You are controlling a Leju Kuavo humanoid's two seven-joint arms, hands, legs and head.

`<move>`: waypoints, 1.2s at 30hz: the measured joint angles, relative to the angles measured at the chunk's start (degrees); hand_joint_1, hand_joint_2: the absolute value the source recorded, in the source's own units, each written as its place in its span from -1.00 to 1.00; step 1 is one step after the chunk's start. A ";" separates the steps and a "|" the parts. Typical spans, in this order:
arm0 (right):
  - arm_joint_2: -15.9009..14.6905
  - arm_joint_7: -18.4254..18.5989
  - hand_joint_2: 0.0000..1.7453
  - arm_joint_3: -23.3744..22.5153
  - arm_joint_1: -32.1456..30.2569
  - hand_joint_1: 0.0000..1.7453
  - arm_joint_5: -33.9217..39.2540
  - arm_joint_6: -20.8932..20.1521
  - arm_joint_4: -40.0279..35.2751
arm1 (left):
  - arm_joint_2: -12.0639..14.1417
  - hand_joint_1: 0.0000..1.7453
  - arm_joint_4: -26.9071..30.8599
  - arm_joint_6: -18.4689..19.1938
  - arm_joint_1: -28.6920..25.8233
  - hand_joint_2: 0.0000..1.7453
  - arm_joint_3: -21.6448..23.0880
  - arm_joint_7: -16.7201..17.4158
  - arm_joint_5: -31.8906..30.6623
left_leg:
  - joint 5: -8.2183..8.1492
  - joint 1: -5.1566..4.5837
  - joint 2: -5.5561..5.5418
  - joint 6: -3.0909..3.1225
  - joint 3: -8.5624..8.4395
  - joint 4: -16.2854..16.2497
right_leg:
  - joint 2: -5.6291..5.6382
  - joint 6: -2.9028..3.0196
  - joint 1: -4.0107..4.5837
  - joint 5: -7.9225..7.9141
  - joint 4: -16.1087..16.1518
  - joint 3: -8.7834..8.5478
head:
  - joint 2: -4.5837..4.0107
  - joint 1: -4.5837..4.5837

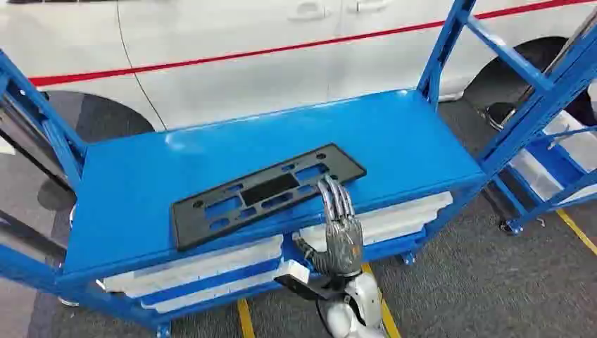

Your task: Take the parts from the cabinet and place them on the table.

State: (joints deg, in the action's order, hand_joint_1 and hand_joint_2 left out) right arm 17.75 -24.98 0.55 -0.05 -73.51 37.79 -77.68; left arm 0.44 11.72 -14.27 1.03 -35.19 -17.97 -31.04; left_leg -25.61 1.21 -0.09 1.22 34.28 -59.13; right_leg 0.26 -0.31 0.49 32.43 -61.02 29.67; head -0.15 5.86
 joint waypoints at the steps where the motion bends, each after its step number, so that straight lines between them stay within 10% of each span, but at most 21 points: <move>1: 0.00 0.39 1.00 0.00 0.00 -1.00 -0.99 0.00 0.00 | 0.00 -1.00 0.00 0.06 0.22 -1.00 0.00 0.00 -0.32 | -0.11 0.01 -0.01 0.28 -0.01 0.00 | 0.01 -0.30 -0.17 2.14 -3.63 1.87 | 0.00 -0.05; 3: -0.04 1.41 1.00 0.00 0.02 -1.00 -2.81 0.00 0.26 | 0.00 -1.00 0.00 0.17 0.32 -1.00 0.00 0.00 -1.13 | -0.33 -0.01 0.00 0.50 -0.02 -0.01 | 0.01 -0.77 -0.59 5.97 -12.96 7.01 | -0.02 -0.02; 5: -0.04 2.86 1.00 0.00 0.11 -1.00 -4.37 0.00 0.83 | -0.02 -1.00 0.00 0.33 0.39 -1.00 0.00 0.00 -1.88 | -0.61 0.01 -0.03 0.46 -0.28 -0.04 | -0.02 -0.99 -0.90 4.51 -15.24 9.30 | 0.00 -0.02; 8: -0.11 5.16 1.00 0.18 0.35 -1.00 -6.95 0.00 2.08 | -0.13 -1.00 0.00 0.59 0.46 -1.00 0.00 0.00 -2.60 | -1.30 0.03 -0.27 0.10 -1.55 -0.02 | -0.09 -0.62 -1.11 -4.24 -2.50 4.34 | 0.00 -0.02; 15: 0.07 5.53 1.00 0.37 0.59 -1.00 -8.89 0.00 3.76 | -0.33 -1.00 0.00 0.85 0.84 -1.00 0.02 0.04 -2.95 | -2.79 -0.11 -0.30 -1.99 -1.18 -1.12 | -0.13 1.66 -1.07 -5.12 2.68 2.46 | 0.00 -0.07; 19: 0.07 5.53 1.00 0.46 0.64 -1.00 -8.91 0.00 4.33 | -0.33 -1.00 0.00 0.85 0.84 -1.00 0.02 0.04 -2.95 | -10.05 -0.08 -0.26 -2.49 6.32 -17.07 | -0.36 2.17 -0.77 -4.98 2.55 2.38 | 0.00 -0.07; 21: 0.07 5.53 1.00 0.46 0.68 -1.00 -8.91 0.00 4.66 | -0.35 -1.00 0.00 0.85 0.75 -1.00 0.02 0.09 -2.95 | -7.54 -0.08 -0.26 -2.31 5.87 -15.48 | -0.31 2.27 -0.63 -4.80 2.36 2.28 | 0.00 -0.07; 24: 0.07 5.53 1.00 0.57 0.73 -1.00 -8.91 0.00 4.85 | -0.33 -1.00 0.00 0.85 0.88 -1.00 0.02 0.09 -2.95 | -1.13 -0.19 -0.24 -1.43 -1.20 -0.50 | -0.24 1.85 -0.54 -4.32 2.12 1.77 | 0.00 -0.07; 29: 0.05 5.53 1.00 0.61 0.82 -1.00 -8.89 0.00 5.01 | -0.35 -1.00 0.00 0.85 0.87 -1.00 0.02 0.09 -2.95 | -1.02 -0.31 -0.37 -0.33 -1.66 0.71 | -0.14 0.44 0.02 -4.26 2.13 1.76 | 0.00 -0.06; 36: 0.04 5.53 1.00 0.61 0.82 -1.00 -8.89 0.00 5.01 | -0.37 -1.00 0.00 0.85 0.88 -1.00 0.02 0.09 -2.95 | -0.96 -0.24 -0.32 -0.26 -1.75 0.78 | -0.13 0.40 0.03 -4.19 2.10 1.78 | 0.00 -0.09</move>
State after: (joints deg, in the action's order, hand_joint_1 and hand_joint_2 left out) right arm 17.79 -19.45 1.16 0.77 -82.40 37.79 -72.67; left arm 0.07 11.72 -13.42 1.92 -35.17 -17.88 -33.99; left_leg -26.57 0.97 -0.41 0.97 32.53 -58.35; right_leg 0.13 0.09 0.52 28.25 -58.91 31.45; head -0.15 5.77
